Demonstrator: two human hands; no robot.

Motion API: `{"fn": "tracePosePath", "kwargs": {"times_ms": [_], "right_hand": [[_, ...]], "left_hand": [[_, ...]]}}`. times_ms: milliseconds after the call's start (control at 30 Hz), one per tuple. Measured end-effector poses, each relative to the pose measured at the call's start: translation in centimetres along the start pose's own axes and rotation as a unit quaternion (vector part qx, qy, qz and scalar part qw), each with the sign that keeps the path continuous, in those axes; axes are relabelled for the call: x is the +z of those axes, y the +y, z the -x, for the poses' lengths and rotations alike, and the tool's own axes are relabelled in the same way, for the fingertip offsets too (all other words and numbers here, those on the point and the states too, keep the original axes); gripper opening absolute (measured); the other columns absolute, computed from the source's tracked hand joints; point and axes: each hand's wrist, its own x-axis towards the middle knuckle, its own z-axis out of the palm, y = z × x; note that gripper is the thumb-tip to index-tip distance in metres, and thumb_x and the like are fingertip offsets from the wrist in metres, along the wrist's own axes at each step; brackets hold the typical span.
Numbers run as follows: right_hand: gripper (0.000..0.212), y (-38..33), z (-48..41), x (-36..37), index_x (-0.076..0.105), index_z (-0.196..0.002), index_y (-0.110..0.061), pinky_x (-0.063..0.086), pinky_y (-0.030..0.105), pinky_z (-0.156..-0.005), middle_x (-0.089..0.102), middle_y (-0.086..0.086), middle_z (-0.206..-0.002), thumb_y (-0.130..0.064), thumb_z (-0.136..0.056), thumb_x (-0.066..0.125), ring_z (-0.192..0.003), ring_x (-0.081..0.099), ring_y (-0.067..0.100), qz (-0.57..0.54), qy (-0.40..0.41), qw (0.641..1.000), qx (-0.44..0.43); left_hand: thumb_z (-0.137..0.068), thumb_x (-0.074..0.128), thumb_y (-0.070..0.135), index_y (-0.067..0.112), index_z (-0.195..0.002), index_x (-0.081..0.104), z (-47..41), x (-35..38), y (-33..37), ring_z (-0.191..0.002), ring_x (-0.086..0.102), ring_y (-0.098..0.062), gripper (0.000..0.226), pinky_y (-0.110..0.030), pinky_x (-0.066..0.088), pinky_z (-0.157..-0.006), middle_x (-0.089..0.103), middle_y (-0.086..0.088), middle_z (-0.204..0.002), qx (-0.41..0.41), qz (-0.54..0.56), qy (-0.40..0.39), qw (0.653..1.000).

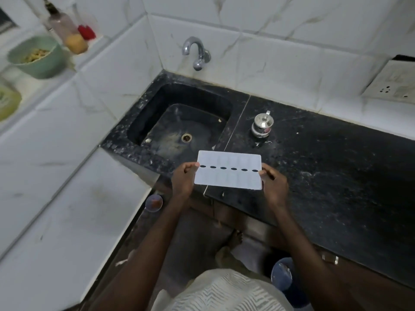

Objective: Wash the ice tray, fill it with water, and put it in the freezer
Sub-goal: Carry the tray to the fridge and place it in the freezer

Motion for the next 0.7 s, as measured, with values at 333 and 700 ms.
{"fn": "tracePosePath", "kwargs": {"times_ms": [333, 700], "right_hand": [[0.023, -3.9, 9.9, 1.6, 0.077, -0.119, -0.013, 0.054, 0.012, -0.074, 0.077, -0.006, -0.108, -0.015, -0.098, 0.068, -0.096, 0.072, 0.005, -0.088, -0.062, 0.994, -0.021], [0.02, -6.1, 18.1, 6.3, 0.078, -0.114, -0.014, 0.054, 0.015, -0.072, 0.078, -0.008, -0.103, -0.017, -0.099, 0.064, -0.087, 0.07, -0.003, -0.083, -0.149, 0.984, -0.055]], "left_hand": [[-0.088, 0.072, 0.033, 0.017, -0.096, 0.078, 8.7, -8.3, -4.1, -0.087, 0.072, -0.025, 0.019, -0.041, 0.058, -0.073, 0.077, -0.002, -0.092, -0.047, 0.114, 0.085, 0.989], [-0.087, 0.07, 0.035, 0.022, -0.094, 0.078, 17.5, -16.9, -9.4, -0.095, 0.074, -0.025, 0.017, -0.058, 0.061, -0.086, 0.079, 0.005, -0.095, -0.072, 0.163, 0.182, 0.967]]}}
